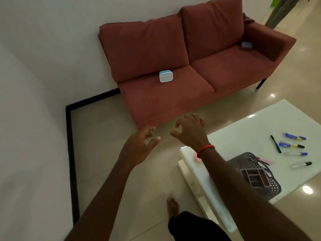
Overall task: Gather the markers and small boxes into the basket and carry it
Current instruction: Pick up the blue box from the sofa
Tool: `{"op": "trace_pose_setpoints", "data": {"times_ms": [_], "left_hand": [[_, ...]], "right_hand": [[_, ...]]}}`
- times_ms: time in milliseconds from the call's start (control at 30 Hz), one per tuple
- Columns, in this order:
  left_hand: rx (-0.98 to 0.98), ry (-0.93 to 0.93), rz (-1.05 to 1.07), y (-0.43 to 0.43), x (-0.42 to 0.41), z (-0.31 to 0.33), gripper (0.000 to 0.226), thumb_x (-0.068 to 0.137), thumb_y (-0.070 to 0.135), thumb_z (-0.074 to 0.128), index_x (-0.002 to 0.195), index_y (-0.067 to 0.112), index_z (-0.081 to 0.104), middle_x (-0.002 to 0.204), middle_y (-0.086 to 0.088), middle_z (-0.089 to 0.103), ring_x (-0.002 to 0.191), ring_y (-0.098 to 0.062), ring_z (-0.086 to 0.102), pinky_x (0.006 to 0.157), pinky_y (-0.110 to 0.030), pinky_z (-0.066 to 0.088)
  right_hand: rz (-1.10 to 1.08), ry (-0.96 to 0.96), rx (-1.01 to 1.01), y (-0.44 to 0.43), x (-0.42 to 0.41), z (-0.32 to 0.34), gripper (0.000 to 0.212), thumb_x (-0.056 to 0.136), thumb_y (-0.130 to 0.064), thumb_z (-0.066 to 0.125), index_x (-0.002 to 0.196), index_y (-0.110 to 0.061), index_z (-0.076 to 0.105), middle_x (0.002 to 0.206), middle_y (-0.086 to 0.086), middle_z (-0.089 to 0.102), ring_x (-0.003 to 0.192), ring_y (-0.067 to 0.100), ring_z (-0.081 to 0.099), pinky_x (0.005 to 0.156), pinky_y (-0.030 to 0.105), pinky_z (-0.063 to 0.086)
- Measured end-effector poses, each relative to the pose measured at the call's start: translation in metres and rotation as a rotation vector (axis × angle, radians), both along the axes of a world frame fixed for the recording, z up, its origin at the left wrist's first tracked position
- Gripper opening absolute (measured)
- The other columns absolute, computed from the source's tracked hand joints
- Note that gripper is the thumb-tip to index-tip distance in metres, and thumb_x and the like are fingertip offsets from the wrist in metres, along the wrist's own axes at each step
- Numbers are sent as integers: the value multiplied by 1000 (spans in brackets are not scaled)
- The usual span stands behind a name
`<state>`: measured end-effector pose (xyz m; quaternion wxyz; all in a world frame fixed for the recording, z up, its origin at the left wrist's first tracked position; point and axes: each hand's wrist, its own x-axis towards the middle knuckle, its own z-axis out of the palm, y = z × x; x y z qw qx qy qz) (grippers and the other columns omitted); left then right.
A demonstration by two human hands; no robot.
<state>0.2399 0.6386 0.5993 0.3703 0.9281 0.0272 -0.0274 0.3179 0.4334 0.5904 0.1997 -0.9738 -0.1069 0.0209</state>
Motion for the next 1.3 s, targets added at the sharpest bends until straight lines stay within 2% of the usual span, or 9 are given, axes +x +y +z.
{"op": "trace_pose_setpoints", "data": {"times_ms": [167,433,633,800,967,1133,1300], "left_hand": [[135,22,-100,18,39,8,51,93,56,59,138,32,52,124,6,67,114,-12,62,95,-41,53],[178,50,-117,64,117,17,53,93,53,61,139,28,53,128,4,67,114,-14,64,94,-39,53],[130,49,-92,93,172,19,53,93,50,63,139,26,54,125,2,68,112,-15,64,93,-38,53],[95,93,-110,114,225,7,61,85,61,56,138,29,55,125,5,67,110,-11,64,95,-42,55],[50,160,-157,134,303,-17,54,87,56,63,136,33,56,125,9,66,115,-9,63,98,-38,53],[-8,190,-235,141,405,-34,49,92,43,68,137,25,57,121,6,65,114,-10,63,92,-27,48],[-29,209,-294,134,489,-52,49,91,40,70,135,22,59,119,0,68,110,-14,65,93,-31,52]], "right_hand": [[22,-32,2,26,42,12,39,81,-58,69,101,-25,71,126,5,60,132,29,38,108,47,31],[11,12,-3,63,129,2,45,81,-65,64,105,-28,70,125,3,61,133,29,39,107,49,33],[4,76,9,81,180,-3,44,79,-67,64,103,-30,70,122,1,62,133,28,39,108,48,33],[-30,130,8,93,223,-13,45,78,-67,65,104,-31,71,123,-1,62,133,27,39,109,46,34],[-80,179,4,99,276,-24,45,77,-65,67,103,-29,71,124,1,61,133,29,39,110,47,36],[-134,234,-28,108,346,-48,75,59,-83,36,100,-30,68,118,-1,64,127,29,48,110,50,37],[-167,244,-14,120,399,-59,73,62,-82,38,102,-30,68,123,0,64,129,30,49,109,51,37]]}}
